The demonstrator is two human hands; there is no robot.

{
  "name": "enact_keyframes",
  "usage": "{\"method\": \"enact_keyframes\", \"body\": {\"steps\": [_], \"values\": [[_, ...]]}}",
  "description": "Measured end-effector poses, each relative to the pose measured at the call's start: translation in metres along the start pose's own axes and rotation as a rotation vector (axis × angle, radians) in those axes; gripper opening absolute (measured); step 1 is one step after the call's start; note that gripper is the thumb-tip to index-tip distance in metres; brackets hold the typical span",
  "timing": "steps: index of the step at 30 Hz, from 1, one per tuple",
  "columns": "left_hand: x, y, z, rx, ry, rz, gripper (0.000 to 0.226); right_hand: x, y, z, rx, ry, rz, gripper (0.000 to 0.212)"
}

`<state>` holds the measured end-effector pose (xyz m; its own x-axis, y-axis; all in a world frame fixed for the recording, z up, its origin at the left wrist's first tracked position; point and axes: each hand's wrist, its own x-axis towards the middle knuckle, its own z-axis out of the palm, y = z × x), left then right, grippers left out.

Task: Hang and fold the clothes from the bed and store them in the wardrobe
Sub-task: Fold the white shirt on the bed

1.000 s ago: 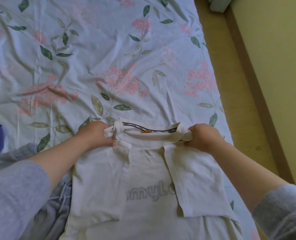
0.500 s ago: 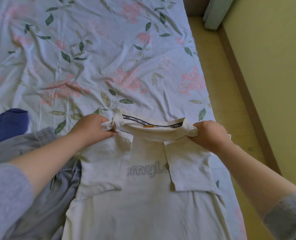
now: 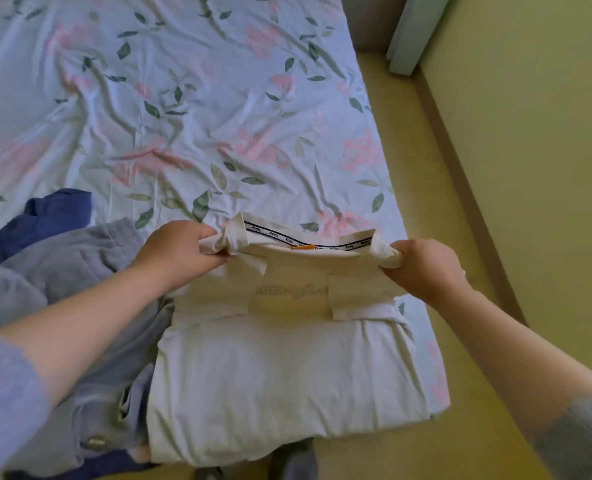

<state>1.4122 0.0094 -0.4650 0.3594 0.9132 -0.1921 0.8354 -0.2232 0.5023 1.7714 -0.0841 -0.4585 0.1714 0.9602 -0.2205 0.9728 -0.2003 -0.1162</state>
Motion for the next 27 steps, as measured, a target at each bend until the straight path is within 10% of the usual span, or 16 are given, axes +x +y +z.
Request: {"method": "enact_keyframes", "body": {"steps": [14,20,27], "values": [[-0.181,0.012,0.059,-0.074,-0.018,-0.043,0.018,-0.169,0.007,0.041,0.014,-0.014,-0.020,0.053],[-0.233,-0.014,0.128,-0.004,-0.197,-0.124,0.039,-0.224,0.012,0.115,-0.010,-0.131,0.011,0.008],[-0.248,-0.034,0.172,0.097,-0.312,-0.128,0.040,-0.242,0.022,0.175,-0.007,-0.190,0.004,0.024]]}}
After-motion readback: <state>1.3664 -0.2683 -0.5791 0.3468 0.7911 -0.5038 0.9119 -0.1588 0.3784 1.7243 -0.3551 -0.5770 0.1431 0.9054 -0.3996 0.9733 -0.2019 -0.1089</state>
